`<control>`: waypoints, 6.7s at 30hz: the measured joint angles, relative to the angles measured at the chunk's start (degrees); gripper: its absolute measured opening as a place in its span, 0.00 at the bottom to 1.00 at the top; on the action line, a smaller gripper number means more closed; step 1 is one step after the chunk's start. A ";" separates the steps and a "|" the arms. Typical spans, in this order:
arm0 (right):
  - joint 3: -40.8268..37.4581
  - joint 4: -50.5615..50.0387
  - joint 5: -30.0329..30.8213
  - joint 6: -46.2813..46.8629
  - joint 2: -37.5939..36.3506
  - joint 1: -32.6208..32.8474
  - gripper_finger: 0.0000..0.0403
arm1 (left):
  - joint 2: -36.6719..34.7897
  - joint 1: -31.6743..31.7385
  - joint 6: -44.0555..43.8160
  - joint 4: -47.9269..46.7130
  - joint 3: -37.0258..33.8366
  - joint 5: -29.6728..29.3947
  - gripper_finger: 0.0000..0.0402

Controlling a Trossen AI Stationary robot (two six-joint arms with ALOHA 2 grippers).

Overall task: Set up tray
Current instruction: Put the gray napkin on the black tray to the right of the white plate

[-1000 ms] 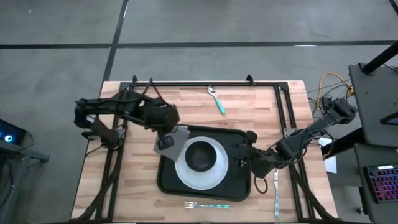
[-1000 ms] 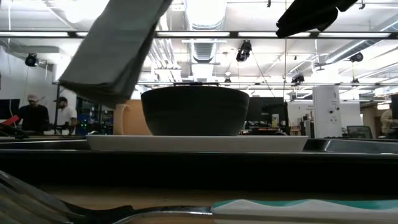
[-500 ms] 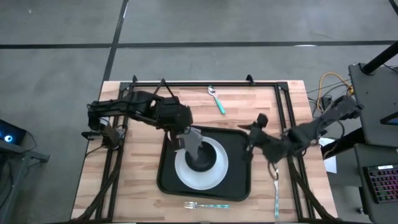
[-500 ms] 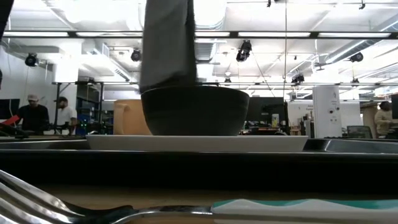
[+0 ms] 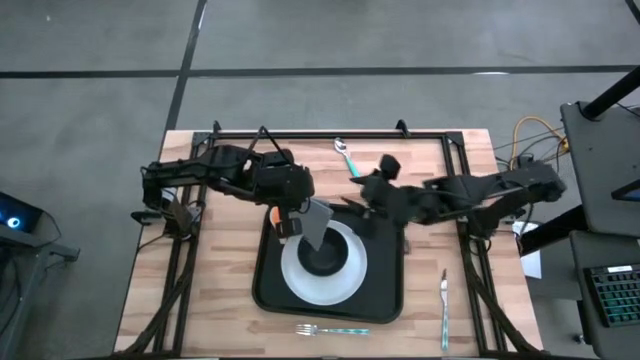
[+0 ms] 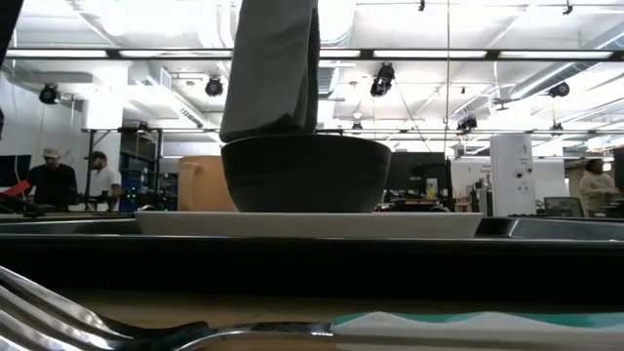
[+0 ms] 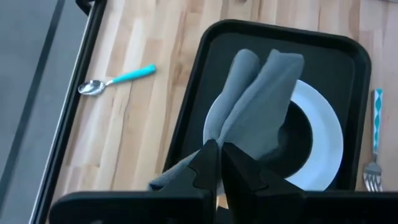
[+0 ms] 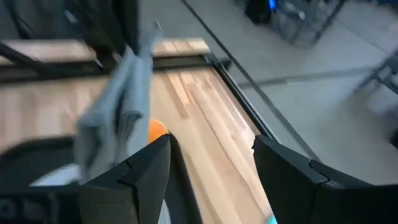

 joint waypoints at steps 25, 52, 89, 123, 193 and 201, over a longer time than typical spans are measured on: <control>29.94 -15.92 -5.55 0.47 19.47 -2.00 0.54 | -0.04 0.04 0.93 2.68 -0.87 -2.06 0.00; 26.71 -14.06 -12.07 3.76 19.89 -3.75 0.36 | -0.04 0.04 1.98 3.16 -0.87 -2.21 0.00; 22.66 -30.18 -3.67 16.87 11.91 4.85 0.02 | -11.96 0.01 6.94 8.05 -0.85 -5.54 0.20; 4.76 -33.63 3.06 60.38 8.50 35.93 0.02 | -16.21 0.04 6.83 3.21 -1.27 -6.62 0.20; -24.23 12.11 -12.62 38.12 -12.22 38.38 0.02 | -16.96 0.04 3.40 3.32 -1.29 -6.60 0.20; -34.63 25.72 -23.18 34.16 -19.78 34.33 0.02 | -16.96 0.04 3.42 3.30 -1.29 -6.62 0.20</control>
